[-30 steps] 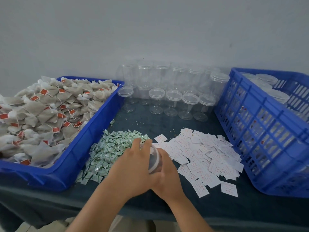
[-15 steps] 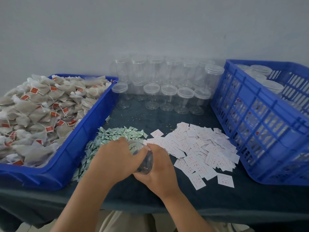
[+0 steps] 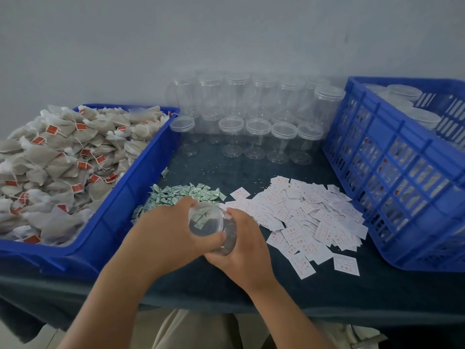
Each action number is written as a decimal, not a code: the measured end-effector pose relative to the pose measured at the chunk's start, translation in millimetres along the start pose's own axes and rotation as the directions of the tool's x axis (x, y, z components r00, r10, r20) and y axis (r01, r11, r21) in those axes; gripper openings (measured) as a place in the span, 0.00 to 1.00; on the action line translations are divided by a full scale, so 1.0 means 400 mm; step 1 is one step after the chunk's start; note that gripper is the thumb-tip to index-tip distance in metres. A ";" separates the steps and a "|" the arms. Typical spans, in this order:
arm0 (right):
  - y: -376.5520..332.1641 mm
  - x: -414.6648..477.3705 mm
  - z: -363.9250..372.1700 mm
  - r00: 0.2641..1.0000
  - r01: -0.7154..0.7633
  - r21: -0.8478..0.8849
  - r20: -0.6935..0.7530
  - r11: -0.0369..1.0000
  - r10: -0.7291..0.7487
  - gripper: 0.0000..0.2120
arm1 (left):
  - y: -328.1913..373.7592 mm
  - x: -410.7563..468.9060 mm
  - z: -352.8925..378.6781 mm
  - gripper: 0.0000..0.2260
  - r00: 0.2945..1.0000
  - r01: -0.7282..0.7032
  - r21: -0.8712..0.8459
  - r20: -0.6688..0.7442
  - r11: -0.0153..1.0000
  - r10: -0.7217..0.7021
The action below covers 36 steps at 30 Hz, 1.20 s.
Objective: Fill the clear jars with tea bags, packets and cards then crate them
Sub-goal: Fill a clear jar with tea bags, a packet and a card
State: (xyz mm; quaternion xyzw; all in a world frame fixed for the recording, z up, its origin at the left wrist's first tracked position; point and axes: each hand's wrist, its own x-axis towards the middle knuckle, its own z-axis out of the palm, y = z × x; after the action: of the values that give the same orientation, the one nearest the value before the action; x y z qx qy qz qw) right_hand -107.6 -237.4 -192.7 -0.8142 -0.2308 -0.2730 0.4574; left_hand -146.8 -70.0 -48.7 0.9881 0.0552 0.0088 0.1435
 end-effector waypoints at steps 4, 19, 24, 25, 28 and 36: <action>0.024 -0.002 0.010 0.992 0.112 -0.121 -0.036 0.986 -0.117 0.40 | -0.004 -0.008 0.018 0.26 0.998 -0.042 0.068 0.055 0.997 0.039; 0.005 0.012 -0.020 0.967 -0.213 0.140 0.170 0.967 0.188 0.38 | -0.002 0.033 0.033 0.34 0.954 -0.288 0.072 -0.071 0.955 0.293; -0.003 0.016 -0.010 0.991 -0.095 -0.070 -0.103 0.993 0.087 0.40 | 0.025 0.030 0.037 0.25 0.964 -0.145 -0.219 -0.249 0.965 0.088; -0.001 0.021 -0.014 0.979 -0.145 -0.058 -0.150 0.988 0.135 0.41 | 0.020 0.030 0.033 0.23 0.951 -0.112 -0.294 -0.308 0.949 0.017; -0.001 0.035 -0.037 0.906 -0.358 0.260 -0.133 0.897 0.401 0.41 | -0.012 0.039 0.021 0.16 0.942 0.005 -0.600 -0.266 0.800 -0.206; -0.007 0.031 -0.054 0.835 -0.426 0.535 -0.077 0.730 0.544 0.40 | -0.073 0.112 0.275 0.06 0.992 0.089 -0.450 -0.041 0.889 -0.120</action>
State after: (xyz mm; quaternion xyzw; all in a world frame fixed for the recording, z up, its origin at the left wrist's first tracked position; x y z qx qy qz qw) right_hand -104.9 -253.4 -173.5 -0.6630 -0.0165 -0.1660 0.7298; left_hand -101.7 -68.3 -162.3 0.9234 0.1098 0.0471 0.3648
